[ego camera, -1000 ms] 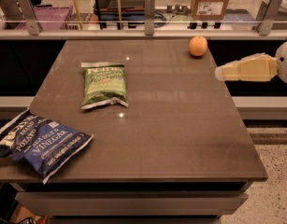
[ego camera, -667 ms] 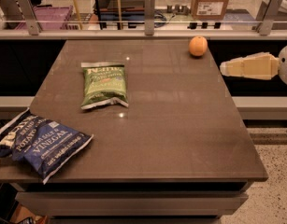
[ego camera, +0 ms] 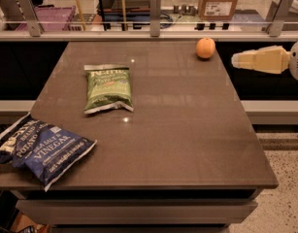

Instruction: Move orange near green jalapeno chip bag

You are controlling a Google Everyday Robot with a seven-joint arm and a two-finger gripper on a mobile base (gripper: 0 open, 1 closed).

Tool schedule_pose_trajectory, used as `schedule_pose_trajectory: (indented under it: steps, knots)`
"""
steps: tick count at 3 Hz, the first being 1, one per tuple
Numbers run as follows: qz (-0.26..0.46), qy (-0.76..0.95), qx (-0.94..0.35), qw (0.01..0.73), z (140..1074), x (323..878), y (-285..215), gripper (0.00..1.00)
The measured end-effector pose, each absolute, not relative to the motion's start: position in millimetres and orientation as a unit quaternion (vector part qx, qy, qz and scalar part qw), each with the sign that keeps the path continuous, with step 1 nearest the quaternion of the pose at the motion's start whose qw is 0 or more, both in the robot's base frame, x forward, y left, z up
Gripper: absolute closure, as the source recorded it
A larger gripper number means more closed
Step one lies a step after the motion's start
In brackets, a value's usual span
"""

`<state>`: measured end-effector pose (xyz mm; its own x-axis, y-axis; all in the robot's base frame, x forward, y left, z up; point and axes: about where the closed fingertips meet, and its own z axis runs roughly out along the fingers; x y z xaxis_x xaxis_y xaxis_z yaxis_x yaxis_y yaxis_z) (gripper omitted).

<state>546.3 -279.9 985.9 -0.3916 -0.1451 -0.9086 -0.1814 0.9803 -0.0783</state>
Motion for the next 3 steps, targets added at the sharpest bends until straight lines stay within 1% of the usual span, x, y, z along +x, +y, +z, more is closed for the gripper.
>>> schedule_pose_trajectory:
  steps: [3]
  knots:
    - [-0.010, 0.831, -0.114, 0.545, 970.1, 636.3, -283.4, 0.00]
